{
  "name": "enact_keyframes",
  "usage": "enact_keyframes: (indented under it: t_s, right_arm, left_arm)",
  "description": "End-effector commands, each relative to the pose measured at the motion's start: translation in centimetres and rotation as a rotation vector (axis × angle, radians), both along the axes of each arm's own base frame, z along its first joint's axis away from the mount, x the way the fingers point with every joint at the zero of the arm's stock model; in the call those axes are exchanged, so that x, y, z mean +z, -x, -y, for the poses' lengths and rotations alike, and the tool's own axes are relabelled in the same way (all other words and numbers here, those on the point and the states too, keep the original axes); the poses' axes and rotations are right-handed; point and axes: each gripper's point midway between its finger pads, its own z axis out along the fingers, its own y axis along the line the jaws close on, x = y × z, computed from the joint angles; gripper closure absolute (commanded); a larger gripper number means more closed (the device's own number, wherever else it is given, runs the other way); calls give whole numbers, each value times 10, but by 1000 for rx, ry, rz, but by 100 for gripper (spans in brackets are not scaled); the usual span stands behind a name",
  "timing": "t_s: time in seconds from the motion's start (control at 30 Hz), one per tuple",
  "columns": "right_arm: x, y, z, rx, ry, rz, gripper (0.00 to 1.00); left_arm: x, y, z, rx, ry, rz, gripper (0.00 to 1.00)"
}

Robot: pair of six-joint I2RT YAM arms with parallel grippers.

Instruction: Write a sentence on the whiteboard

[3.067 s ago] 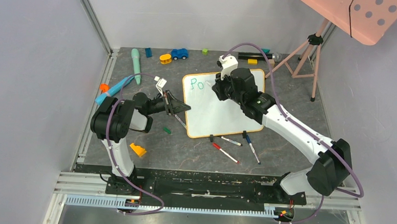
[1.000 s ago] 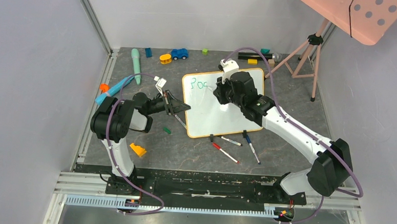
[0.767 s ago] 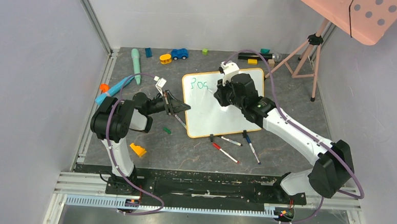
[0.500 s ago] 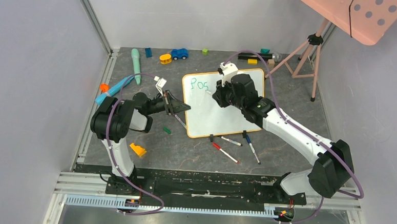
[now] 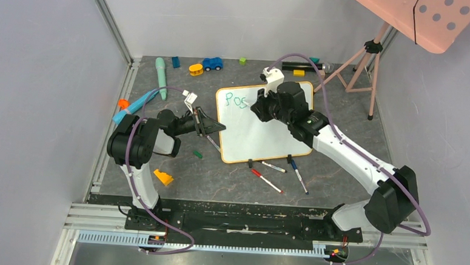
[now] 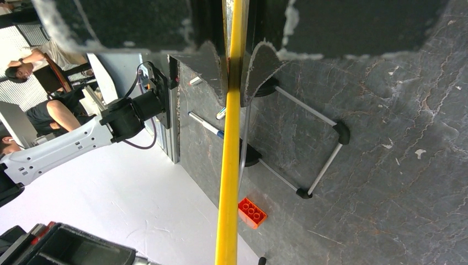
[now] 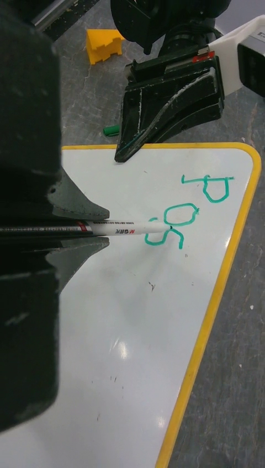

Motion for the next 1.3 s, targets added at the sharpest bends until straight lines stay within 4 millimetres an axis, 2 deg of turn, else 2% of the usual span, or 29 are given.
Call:
enact_keyframes:
  t_s: [0.0,0.17,0.53,0.67,0.97,1.27]
  right_arm:
    - [50,-10,10,-42,-80,104,100]
    - [47,-20,20,-94,-61,105,100]
    - [46,-33,16,-97,-48,110,100]
    - [40,-36,18,-116,-32,98,100]
    - [30,-37,25,-150,-11,83,100]
    - [29,-33,16,-102,-29,71,100]
  left_arm:
    - [22,-1,-1,-3,11,137,98]
    - [22,0,-1,-5,11,138,98]
    - [22,0,-1,-5,11,138,98]
    - [23,0,-1,-5,11,140,98]
    - [23,0,-1,-4,11,141,98]
    - [22,0,-1,-4,10,140,98]
